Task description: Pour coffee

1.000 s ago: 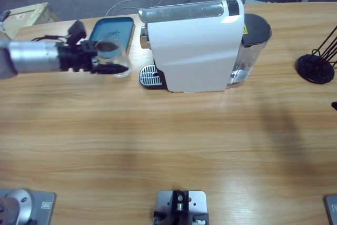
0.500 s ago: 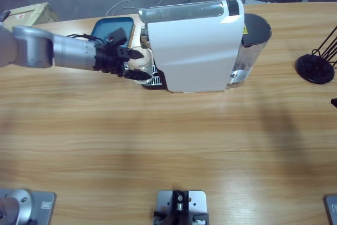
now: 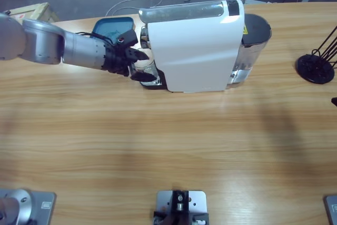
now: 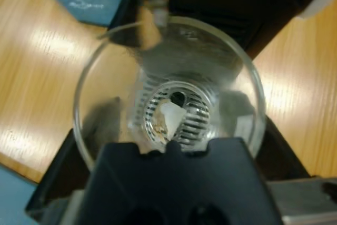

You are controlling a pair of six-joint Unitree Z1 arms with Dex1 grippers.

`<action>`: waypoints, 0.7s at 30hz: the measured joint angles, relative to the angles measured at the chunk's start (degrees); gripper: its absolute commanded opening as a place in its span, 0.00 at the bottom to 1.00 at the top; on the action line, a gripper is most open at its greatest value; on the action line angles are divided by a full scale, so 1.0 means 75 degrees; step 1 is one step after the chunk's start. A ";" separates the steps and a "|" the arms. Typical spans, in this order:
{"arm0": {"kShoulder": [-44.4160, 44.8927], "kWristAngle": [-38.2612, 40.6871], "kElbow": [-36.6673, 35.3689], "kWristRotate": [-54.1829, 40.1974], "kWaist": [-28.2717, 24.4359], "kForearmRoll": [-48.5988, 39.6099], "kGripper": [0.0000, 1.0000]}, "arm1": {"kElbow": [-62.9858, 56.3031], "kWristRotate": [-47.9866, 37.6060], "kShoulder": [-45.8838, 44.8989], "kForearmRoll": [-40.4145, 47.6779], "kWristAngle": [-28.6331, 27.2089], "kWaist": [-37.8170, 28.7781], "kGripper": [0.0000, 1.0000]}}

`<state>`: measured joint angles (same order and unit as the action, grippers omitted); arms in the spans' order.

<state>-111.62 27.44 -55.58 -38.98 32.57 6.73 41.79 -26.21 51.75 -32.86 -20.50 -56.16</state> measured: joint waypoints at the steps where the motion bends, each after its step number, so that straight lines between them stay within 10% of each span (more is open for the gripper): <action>1: -0.0002 0.0000 0.0001 0.0023 0.0038 -0.0001 0.99 | -0.0007 0.0000 0.0000 0.0000 0.0000 0.0000 1.00; 18: 0.3130 0.1193 0.1876 0.0578 -0.1385 0.0009 0.99 | 0.0667 0.0082 0.0554 0.0026 0.0001 0.0130 1.00; 21: 0.4219 0.0333 0.2642 0.0910 -0.0966 -0.0111 0.99 | 0.2480 0.0195 0.1546 -0.0698 0.0112 0.0820 0.83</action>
<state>-79.97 29.94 -35.77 -32.15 25.33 5.90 60.39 -24.75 63.34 -38.09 -19.66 -50.01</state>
